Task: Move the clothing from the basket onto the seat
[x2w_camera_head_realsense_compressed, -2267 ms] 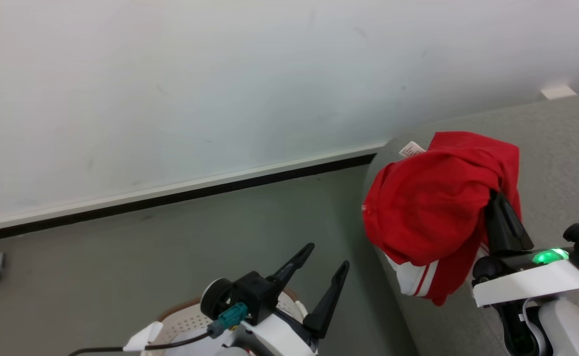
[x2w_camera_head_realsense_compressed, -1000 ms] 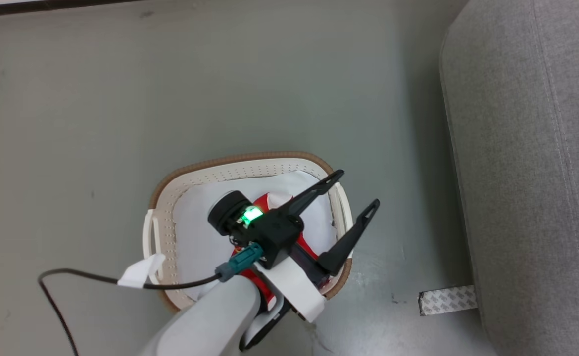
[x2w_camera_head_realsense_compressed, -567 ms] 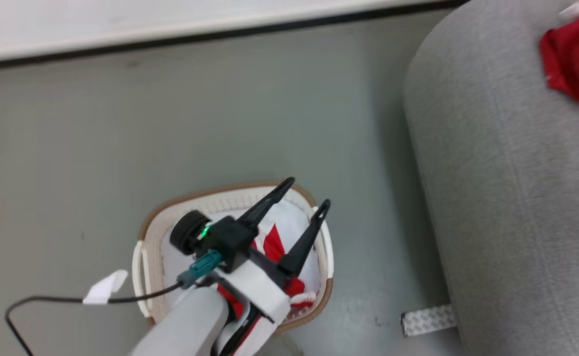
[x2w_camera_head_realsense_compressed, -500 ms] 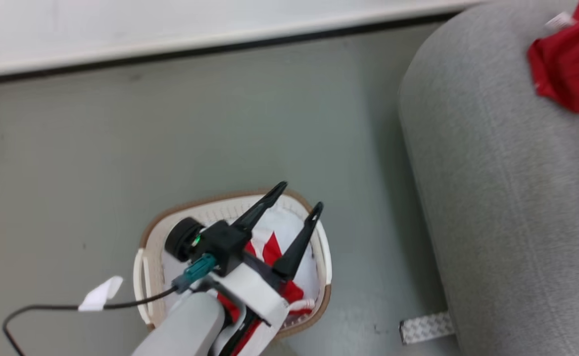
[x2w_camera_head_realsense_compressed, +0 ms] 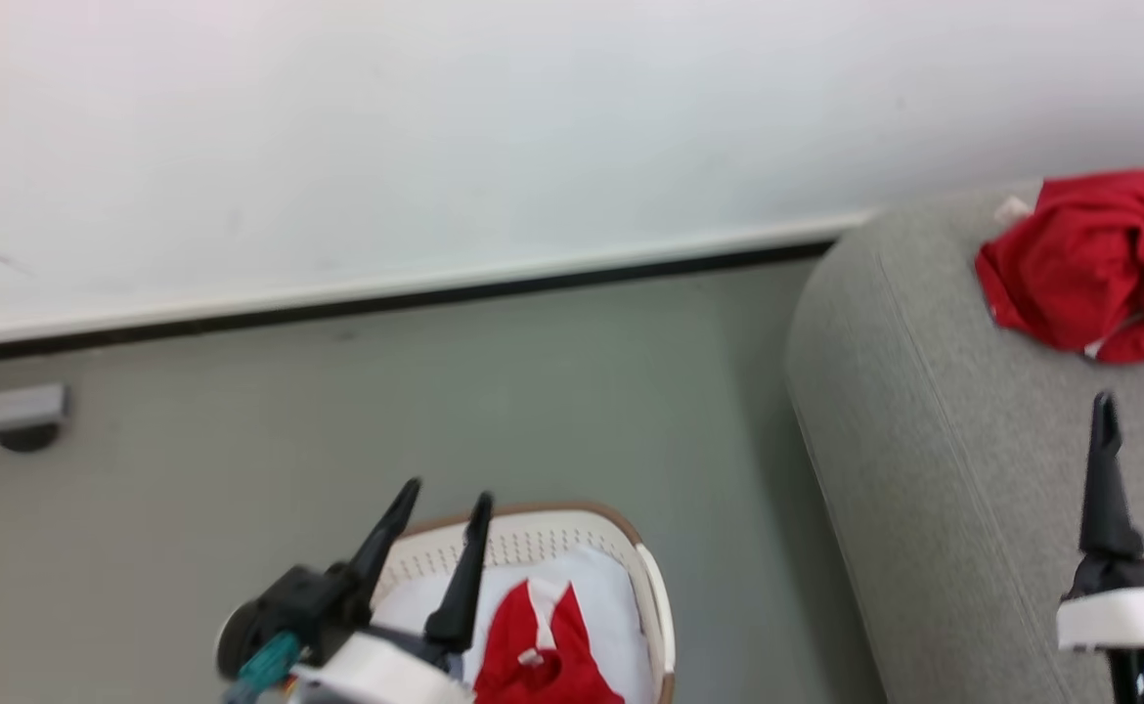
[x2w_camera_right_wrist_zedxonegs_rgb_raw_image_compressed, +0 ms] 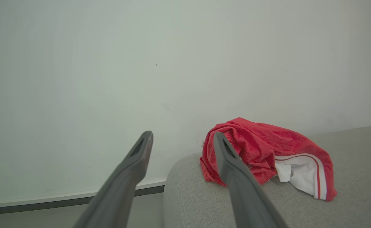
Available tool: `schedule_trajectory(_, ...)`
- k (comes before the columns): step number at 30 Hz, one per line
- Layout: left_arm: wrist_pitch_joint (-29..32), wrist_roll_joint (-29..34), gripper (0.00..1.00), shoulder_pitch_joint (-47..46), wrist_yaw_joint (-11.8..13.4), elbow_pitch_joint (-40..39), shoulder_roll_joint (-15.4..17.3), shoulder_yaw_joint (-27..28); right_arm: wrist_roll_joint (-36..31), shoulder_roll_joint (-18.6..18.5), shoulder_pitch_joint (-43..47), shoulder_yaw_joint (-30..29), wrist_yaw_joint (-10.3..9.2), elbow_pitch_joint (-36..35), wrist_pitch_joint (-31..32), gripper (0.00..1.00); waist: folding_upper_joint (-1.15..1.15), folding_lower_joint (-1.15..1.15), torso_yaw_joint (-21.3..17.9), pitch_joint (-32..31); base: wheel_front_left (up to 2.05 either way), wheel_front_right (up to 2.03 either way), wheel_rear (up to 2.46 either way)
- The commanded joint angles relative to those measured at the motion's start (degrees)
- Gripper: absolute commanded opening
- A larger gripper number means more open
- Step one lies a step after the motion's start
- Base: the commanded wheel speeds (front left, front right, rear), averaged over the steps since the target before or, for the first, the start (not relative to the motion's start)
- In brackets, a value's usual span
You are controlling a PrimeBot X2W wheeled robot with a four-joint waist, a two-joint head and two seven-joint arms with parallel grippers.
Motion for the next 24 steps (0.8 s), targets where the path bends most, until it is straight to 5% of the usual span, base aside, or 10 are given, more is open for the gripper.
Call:
schedule_trajectory(1,-0.04,0.87,1.00,1.73,-0.16,-0.32,-0.24,1.19,-0.38,0.00,1.81,0.17,-0.13,-0.67,0.04,1.00,0.00,0.01,2.25,-3.55,0.00,0.00,0.00)
schedule_trajectory(13,-0.04,5.99,1.00,10.50,-2.91,-0.94,-3.55,12.11,-7.42,2.93,12.64,2.81,-0.13,-2.49,0.05,1.00,0.00,0.01,6.50,-8.58,0.00,0.00,0.00)
schedule_trajectory(24,-0.04,8.59,1.00,13.33,-4.51,-0.17,-5.35,17.41,-3.51,3.22,15.32,6.11,-0.13,-0.64,0.04,1.00,0.00,0.01,6.49,-9.88,0.00,0.00,0.00)
